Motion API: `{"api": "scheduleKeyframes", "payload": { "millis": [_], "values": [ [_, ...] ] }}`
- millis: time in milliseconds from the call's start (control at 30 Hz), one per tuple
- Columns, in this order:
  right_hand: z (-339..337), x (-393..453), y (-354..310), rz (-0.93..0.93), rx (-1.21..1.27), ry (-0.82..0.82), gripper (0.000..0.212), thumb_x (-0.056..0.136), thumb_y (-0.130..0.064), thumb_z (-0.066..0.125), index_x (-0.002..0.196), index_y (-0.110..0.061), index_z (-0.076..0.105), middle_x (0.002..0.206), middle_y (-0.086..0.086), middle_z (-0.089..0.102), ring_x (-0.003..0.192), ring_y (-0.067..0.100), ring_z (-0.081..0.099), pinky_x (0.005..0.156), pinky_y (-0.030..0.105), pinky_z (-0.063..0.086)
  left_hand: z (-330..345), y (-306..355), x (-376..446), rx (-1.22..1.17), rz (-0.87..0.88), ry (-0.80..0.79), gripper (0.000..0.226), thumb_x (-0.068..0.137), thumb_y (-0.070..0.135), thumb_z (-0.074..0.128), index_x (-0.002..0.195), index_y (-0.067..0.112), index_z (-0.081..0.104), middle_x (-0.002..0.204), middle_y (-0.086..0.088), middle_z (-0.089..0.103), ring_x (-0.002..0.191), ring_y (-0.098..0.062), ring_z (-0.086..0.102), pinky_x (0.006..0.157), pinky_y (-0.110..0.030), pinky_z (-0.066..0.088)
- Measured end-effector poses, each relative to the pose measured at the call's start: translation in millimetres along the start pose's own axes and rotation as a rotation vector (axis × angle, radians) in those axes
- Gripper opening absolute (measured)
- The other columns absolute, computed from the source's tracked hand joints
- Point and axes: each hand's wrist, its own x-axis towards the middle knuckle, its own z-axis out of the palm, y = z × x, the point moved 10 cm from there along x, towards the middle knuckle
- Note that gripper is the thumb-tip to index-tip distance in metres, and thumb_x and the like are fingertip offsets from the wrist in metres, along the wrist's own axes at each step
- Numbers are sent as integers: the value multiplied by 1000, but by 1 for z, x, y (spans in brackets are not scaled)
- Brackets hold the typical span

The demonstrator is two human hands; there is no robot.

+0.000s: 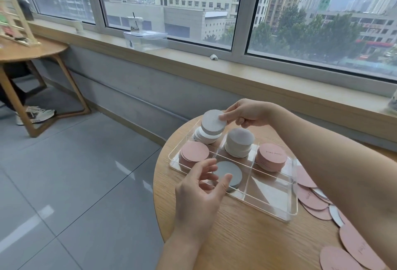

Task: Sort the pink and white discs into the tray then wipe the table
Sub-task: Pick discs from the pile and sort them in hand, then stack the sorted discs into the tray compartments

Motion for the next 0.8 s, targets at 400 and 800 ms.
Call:
{"api": "scheduleKeyframes", "payload": {
  "millis": [400, 800],
  "values": [
    [-3, 16, -1, -1, -155, 118, 29, 84, -31, 82, 102, -9, 79, 99, 6, 78, 51, 10, 39, 48, 22, 26, 1, 0, -1, 16, 14, -9, 37, 81, 36, 87, 114, 38, 69, 105, 25, 71, 99, -8, 70, 74, -20, 57],
    [3, 15, -7, -2, -407, 145, 31, 89, -47, 72, 101, -19, 79, 96, -6, 78, 51, 11, 45, 53, 21, 47, 2, -2, 0, 19, 18, -15, 35, 82, 38, 86, 113, 39, 69, 103, 23, 72, 102, -5, 68, 75, -18, 55]
  ]
}}
